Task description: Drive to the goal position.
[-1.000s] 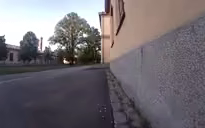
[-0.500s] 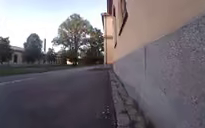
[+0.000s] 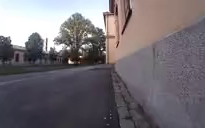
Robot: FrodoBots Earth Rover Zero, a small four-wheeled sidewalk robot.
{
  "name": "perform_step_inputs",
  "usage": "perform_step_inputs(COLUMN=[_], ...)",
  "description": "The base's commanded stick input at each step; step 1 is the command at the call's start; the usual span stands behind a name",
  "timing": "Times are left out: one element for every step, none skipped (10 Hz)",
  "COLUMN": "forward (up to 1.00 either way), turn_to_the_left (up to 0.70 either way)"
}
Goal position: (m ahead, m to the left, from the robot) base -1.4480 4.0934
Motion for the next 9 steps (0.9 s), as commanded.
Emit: perform_step_inputs(forward=[0.7, 0.7, 0.7, 0.7, 0.7, 0.7, 0.7, 0.7, 0.7], turn_to_the_left=[0.27, 0.27, 0.27, 0.27, 0.27, 0.27, 0.27, 0.27, 0.27])
